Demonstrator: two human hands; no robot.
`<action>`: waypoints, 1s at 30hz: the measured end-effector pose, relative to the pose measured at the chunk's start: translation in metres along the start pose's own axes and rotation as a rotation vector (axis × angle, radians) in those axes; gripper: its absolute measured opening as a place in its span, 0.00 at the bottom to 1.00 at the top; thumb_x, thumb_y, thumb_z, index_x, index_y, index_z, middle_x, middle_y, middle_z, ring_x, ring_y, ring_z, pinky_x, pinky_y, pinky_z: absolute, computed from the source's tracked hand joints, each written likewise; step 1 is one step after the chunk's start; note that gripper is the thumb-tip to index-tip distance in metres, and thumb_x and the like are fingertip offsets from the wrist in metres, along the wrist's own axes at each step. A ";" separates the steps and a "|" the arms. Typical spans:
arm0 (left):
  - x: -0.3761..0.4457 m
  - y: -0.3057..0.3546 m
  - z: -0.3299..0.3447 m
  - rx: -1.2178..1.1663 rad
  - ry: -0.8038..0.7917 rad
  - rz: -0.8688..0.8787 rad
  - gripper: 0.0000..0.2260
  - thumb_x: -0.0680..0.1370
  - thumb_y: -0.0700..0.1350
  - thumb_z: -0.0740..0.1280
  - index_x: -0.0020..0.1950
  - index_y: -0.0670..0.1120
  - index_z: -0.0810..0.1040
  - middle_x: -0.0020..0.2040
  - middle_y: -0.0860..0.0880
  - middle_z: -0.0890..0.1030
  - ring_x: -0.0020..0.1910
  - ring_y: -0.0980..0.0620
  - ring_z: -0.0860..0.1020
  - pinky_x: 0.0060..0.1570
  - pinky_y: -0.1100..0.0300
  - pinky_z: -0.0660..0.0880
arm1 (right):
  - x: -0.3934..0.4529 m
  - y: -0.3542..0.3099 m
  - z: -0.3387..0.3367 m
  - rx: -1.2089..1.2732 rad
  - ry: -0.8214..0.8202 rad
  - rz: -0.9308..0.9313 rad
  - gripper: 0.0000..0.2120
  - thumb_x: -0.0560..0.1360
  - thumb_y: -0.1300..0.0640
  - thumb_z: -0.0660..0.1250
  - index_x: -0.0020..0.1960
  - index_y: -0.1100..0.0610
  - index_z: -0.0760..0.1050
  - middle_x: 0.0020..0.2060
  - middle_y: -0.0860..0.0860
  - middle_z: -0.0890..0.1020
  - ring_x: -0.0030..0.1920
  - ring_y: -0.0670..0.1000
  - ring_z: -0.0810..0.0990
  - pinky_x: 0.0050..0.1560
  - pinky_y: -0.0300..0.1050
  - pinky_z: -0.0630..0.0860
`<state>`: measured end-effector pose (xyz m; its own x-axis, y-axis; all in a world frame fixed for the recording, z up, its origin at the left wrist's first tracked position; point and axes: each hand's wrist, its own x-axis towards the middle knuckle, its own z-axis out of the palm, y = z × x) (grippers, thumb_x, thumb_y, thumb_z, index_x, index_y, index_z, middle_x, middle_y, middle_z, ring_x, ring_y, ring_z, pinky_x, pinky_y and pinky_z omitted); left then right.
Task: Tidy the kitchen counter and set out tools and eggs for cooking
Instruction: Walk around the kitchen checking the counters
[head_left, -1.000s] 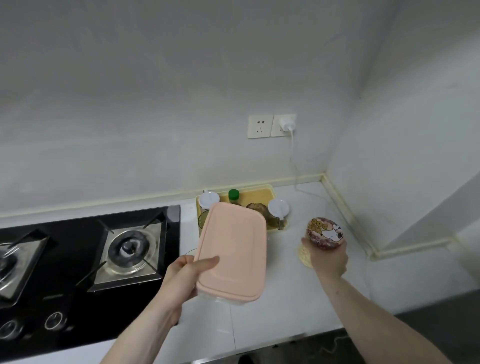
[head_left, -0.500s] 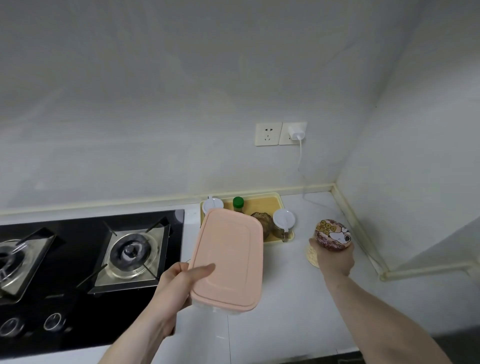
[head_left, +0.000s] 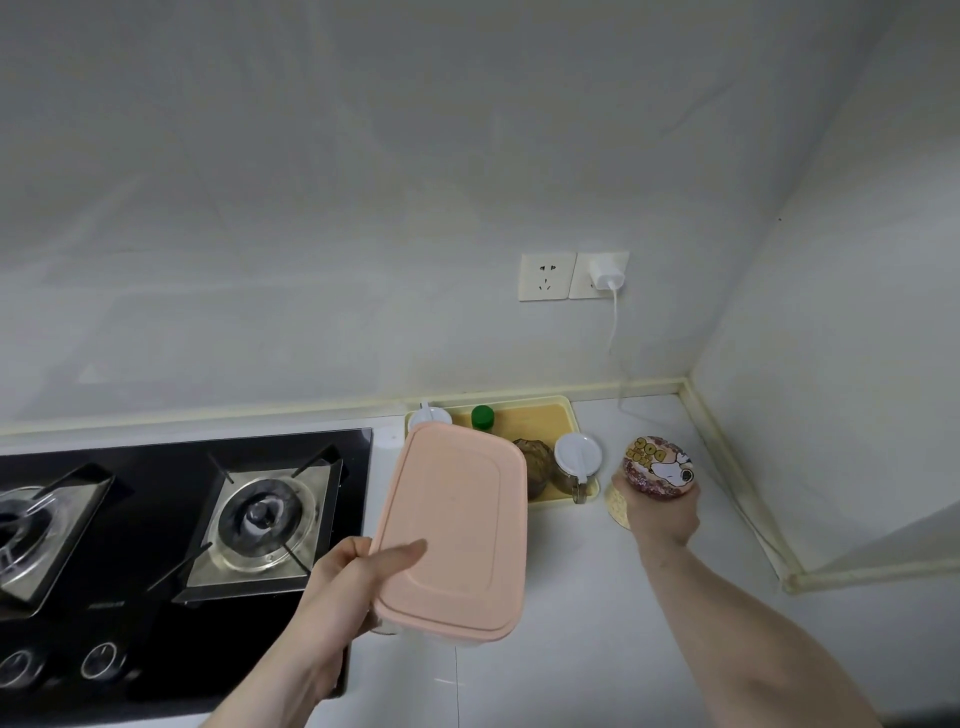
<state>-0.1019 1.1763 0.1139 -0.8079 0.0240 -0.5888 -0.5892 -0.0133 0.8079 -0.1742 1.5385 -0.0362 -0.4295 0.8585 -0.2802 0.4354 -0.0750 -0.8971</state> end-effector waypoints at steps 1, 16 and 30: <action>0.002 0.001 0.000 -0.001 -0.003 -0.002 0.28 0.60 0.53 0.81 0.52 0.40 0.75 0.40 0.44 0.83 0.37 0.47 0.78 0.40 0.54 0.73 | 0.001 -0.001 0.002 -0.002 0.001 -0.009 0.46 0.56 0.48 0.87 0.69 0.51 0.70 0.61 0.54 0.81 0.63 0.57 0.80 0.64 0.47 0.75; 0.012 0.019 0.005 -0.042 0.033 0.010 0.27 0.60 0.53 0.81 0.51 0.43 0.74 0.40 0.43 0.82 0.40 0.47 0.76 0.43 0.52 0.68 | 0.044 -0.022 0.036 0.050 -0.165 -0.057 0.43 0.58 0.55 0.87 0.68 0.58 0.72 0.61 0.49 0.81 0.62 0.51 0.80 0.68 0.46 0.73; 0.013 0.015 0.018 0.037 -0.063 0.023 0.27 0.61 0.54 0.79 0.53 0.43 0.75 0.43 0.48 0.85 0.37 0.55 0.82 0.34 0.63 0.77 | -0.040 -0.003 0.023 0.327 0.066 0.102 0.31 0.73 0.65 0.75 0.73 0.62 0.67 0.69 0.59 0.73 0.63 0.60 0.78 0.57 0.46 0.75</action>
<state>-0.1206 1.1942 0.1186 -0.8182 0.0870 -0.5683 -0.5687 0.0221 0.8222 -0.1764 1.4923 -0.0297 -0.3396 0.8685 -0.3612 0.1928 -0.3116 -0.9304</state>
